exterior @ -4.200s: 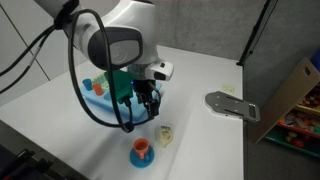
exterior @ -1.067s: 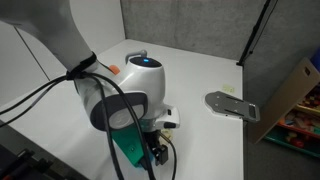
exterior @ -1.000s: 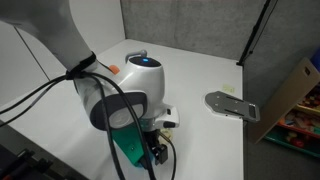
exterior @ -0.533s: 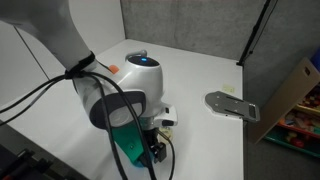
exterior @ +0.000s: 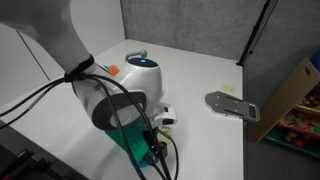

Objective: Put the orange mug on the right corner of the sink

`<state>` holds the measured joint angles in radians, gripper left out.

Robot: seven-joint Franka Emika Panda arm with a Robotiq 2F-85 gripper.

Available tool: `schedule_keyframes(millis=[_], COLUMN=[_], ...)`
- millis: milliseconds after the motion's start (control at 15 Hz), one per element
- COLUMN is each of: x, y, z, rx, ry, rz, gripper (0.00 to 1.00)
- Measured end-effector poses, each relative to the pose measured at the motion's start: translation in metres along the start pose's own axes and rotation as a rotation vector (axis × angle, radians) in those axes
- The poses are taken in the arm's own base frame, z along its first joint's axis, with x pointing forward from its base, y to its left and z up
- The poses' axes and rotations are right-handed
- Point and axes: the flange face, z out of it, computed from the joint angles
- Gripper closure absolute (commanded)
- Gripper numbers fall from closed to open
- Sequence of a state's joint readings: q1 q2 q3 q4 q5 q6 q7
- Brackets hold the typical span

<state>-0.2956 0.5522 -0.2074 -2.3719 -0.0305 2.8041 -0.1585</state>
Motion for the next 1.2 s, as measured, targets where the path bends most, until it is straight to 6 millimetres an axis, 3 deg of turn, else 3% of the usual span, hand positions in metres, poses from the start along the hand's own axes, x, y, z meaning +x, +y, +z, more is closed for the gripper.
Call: schedule_keyframes(millis=[600,1200], x=[0.013,0.013], y=[-0.006,-0.012], z=[-0.008,-0.006], rx=[-0.019,-0.017], ry=[0.031,0.026], rz=[-0.154,-0.183], gripper=[0.00,0.00])
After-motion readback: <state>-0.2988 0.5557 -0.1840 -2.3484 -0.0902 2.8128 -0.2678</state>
